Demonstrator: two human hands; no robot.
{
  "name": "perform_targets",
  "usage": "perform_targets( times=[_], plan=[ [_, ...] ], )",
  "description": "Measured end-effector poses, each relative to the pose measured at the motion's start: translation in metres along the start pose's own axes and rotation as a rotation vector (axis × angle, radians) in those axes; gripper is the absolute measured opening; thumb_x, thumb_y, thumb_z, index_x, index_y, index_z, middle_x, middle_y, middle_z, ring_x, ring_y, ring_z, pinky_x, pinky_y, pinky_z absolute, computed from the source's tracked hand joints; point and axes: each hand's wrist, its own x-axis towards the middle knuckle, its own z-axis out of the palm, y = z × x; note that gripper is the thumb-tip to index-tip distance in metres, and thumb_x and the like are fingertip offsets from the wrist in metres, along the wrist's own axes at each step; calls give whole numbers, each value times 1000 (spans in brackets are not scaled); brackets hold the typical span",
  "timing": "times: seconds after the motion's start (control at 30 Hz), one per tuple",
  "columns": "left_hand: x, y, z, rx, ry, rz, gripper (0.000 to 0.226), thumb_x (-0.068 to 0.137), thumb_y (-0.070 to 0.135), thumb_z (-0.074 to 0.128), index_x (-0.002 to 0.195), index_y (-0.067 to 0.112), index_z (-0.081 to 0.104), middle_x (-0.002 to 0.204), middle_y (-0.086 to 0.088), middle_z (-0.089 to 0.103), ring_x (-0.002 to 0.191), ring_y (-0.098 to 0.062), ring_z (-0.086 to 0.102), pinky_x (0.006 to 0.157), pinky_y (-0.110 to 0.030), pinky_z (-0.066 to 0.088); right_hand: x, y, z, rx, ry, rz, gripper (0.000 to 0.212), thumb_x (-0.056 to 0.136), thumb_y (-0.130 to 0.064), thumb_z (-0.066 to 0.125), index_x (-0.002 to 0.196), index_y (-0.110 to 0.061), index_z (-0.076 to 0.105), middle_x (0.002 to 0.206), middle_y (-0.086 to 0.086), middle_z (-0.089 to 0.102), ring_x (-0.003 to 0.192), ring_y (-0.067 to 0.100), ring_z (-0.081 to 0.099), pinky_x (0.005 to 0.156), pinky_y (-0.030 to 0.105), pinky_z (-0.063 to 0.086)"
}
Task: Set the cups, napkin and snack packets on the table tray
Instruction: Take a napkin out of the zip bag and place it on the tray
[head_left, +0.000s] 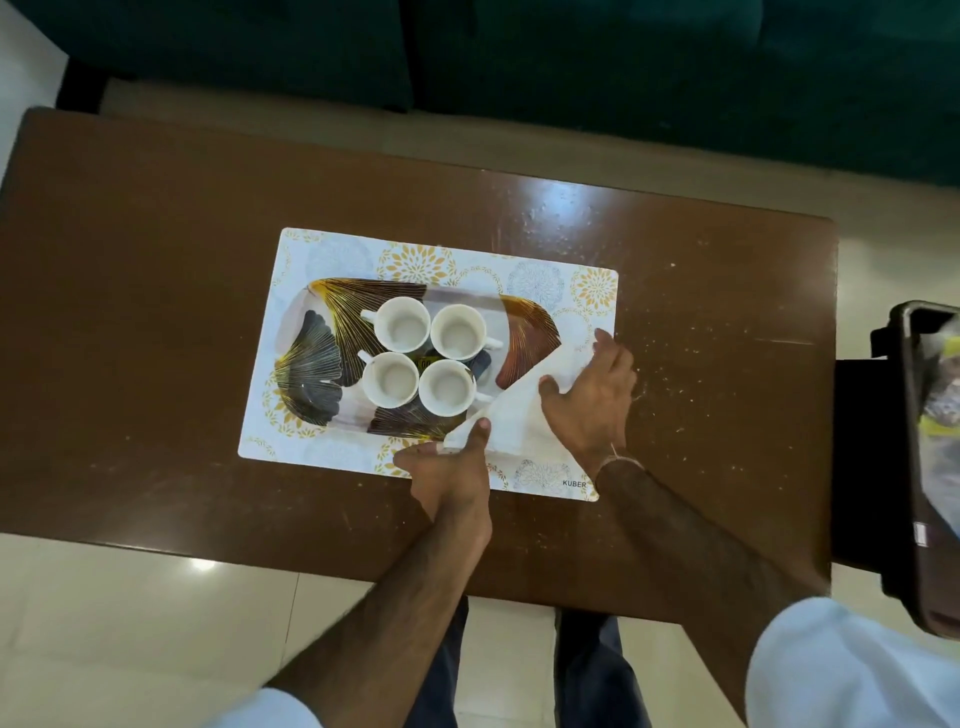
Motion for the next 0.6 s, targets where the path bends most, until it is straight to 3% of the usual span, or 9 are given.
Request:
perform_targets(
  times=[0.1, 0.17, 0.23, 0.3, 0.37, 0.5, 0.6],
  plan=[
    [-17, -4, -3, 127, 17, 344, 53, 75, 42, 81, 102, 21, 41, 92, 0, 58, 78, -21, 59, 51, -15, 36, -10, 2, -7, -257, 89, -284, 71, 76, -45, 63, 139, -24, 40, 149, 7, 36, 132, 33, 38, 100, 56, 36],
    [-26, -11, -9, 258, -62, 679, 31, 83, 37, 73, 97, 22, 50, 91, 2, 59, 81, -13, 57, 58, -19, 41, -17, 8, -4, -435, -13, -464, 59, 82, -48, 53, 137, -27, 45, 153, 4, 33, 137, 32, 33, 102, 59, 31],
    [-29, -19, -8, 425, -167, 870, 20, 90, 34, 65, 105, 22, 60, 107, 2, 62, 96, -10, 59, 70, -23, 48, -19, 21, -1, -576, -154, -528, 56, 92, -50, 43, 141, -24, 45, 161, 4, 28, 147, 34, 25, 108, 63, 23],
    [-26, -23, -4, 560, -246, 877, 32, 95, 35, 58, 124, 22, 62, 135, 1, 58, 122, -15, 55, 88, -32, 51, -19, 32, 3, -657, -240, -550, 59, 99, -51, 30, 150, -23, 36, 166, 4, 18, 153, 34, 13, 115, 63, 13],
    [-22, -24, -1, 629, -284, 827, 40, 97, 36, 53, 136, 25, 57, 150, 5, 48, 136, -16, 45, 101, -35, 46, -18, 35, 4, -692, -263, -560, 61, 101, -50, 25, 155, -22, 30, 168, 5, 13, 155, 33, 7, 117, 64, 8],
    [-20, -27, -2, 654, -258, 845, 42, 97, 37, 52, 137, 26, 56, 151, 6, 46, 137, -16, 45, 101, -35, 46, -18, 37, 3, -676, -282, -547, 62, 101, -51, 23, 155, -22, 28, 168, 5, 11, 155, 34, 4, 116, 65, 7],
    [-27, -24, -5, 594, -257, 974, 38, 96, 32, 55, 132, 21, 59, 143, 1, 54, 127, -20, 54, 93, -37, 55, -16, 37, -5, -605, -286, -563, 62, 101, -54, 21, 157, -27, 19, 169, 5, 0, 155, 34, -2, 116, 65, 4]
  ],
)
